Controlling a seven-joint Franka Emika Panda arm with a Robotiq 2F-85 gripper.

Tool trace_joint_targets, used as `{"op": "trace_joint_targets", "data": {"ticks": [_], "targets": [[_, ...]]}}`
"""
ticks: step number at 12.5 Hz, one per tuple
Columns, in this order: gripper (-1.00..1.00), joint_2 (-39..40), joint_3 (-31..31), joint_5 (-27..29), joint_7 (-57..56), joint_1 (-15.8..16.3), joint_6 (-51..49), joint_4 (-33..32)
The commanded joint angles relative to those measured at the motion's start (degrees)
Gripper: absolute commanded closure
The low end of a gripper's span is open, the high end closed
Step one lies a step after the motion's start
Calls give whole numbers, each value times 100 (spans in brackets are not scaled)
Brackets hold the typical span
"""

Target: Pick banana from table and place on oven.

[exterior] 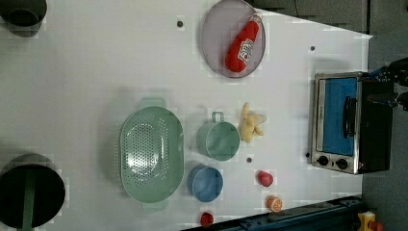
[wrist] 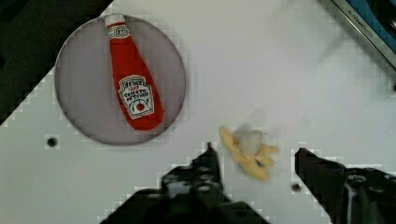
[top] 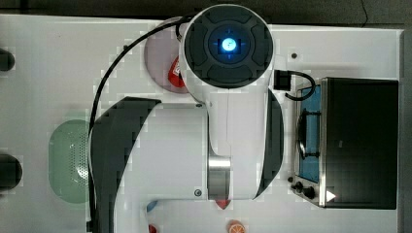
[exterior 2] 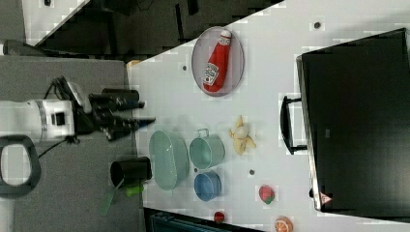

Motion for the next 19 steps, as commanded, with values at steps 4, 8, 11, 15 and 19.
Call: {"op": "trace_joint_targets", "data": {"ticks": [4,8,11,15,19], "targets": [[-100,-2649,-153,21,-258,-149,-1172,-1320],[-100,-2390,-95,21,-258,-132,-647,-1654],[-100,-1878,-1,21,-258,-129,176,-2116],[-100,-981,97,22,-258,-123,1537,-2675],[-100,5,149,22,-258,-122,2856,-3087]]}}
